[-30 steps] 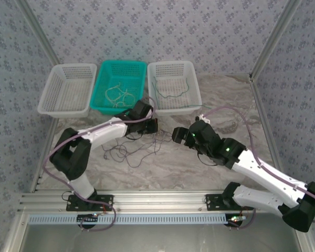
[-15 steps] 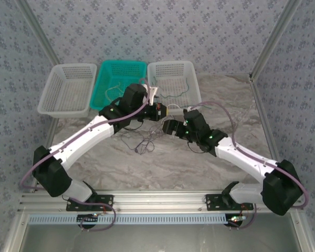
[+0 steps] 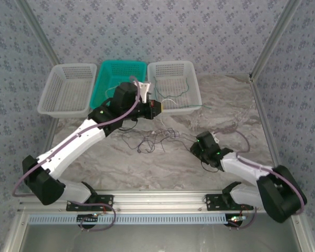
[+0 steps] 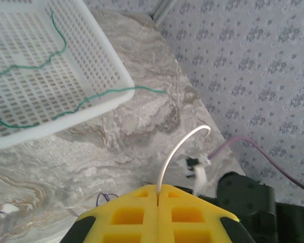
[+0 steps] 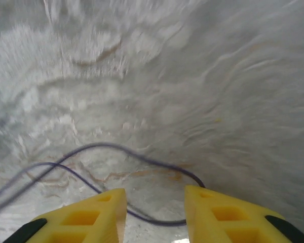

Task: Untangle the cables

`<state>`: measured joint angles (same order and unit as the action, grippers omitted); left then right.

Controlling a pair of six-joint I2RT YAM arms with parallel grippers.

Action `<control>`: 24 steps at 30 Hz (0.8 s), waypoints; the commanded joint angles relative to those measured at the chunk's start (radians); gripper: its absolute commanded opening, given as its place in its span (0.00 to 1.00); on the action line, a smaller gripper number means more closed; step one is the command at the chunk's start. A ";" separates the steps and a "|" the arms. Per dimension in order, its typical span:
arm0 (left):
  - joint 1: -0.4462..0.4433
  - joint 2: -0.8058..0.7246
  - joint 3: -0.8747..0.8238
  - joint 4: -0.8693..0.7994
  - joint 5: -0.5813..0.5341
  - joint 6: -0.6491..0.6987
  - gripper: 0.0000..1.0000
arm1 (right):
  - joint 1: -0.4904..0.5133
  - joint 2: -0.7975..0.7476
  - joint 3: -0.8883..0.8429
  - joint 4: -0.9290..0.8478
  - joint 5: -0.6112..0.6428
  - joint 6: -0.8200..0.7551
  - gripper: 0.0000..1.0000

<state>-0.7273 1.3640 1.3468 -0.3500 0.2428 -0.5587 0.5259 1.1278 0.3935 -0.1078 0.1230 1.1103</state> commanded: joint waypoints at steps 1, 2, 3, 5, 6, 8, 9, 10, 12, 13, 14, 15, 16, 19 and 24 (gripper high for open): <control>0.020 -0.026 0.028 -0.028 -0.030 0.032 0.00 | -0.008 -0.154 0.011 -0.062 0.119 -0.028 0.45; 0.021 -0.021 0.029 -0.028 -0.024 0.039 0.00 | -0.003 -0.200 0.017 -0.042 0.111 -0.094 0.54; 0.020 -0.016 0.030 -0.026 -0.017 0.041 0.00 | 0.000 -0.232 0.027 -0.010 0.080 -0.175 0.63; 0.020 -0.004 0.027 -0.021 -0.002 0.038 0.00 | 0.021 -0.295 0.058 0.049 -0.026 -0.372 0.80; 0.021 0.002 0.025 -0.015 0.004 0.033 0.00 | 0.044 -0.310 0.085 0.067 -0.075 -0.466 0.83; 0.021 0.007 0.023 -0.007 0.016 0.029 0.00 | 0.103 -0.322 0.120 0.098 -0.152 -0.678 0.89; 0.021 0.008 0.023 -0.003 0.023 0.028 0.00 | 0.137 -0.321 0.127 0.126 -0.208 -0.795 0.91; 0.020 0.009 0.023 0.000 0.027 0.029 0.00 | 0.169 -0.315 0.130 0.152 -0.249 -0.876 0.93; 0.020 0.007 0.025 0.003 0.032 0.031 0.00 | 0.238 -0.290 0.134 0.212 -0.301 -1.087 0.95; 0.018 0.006 0.026 0.002 0.034 0.032 0.00 | 0.262 -0.271 0.144 0.223 -0.302 -1.159 0.97; 0.018 0.004 0.023 0.002 0.037 0.034 0.00 | 0.280 -0.244 0.162 0.234 -0.289 -1.222 0.98; 0.017 0.002 0.024 -0.001 0.039 0.034 0.00 | 0.287 -0.215 0.180 0.247 -0.283 -1.271 0.99; 0.016 -0.001 0.022 -0.001 0.045 0.034 0.00 | 0.286 -0.185 0.195 0.258 -0.271 -1.308 0.99; 0.012 -0.007 0.017 -0.003 0.061 0.036 0.00 | 0.256 -0.071 0.221 0.345 -0.199 -1.393 0.99; 0.008 -0.026 0.021 -0.017 0.071 0.049 0.00 | 0.154 0.103 0.263 0.446 -0.345 -1.333 0.82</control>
<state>-0.7109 1.3689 1.3479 -0.3649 0.2890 -0.5350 0.7113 1.1744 0.6132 0.2451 -0.1482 -0.1761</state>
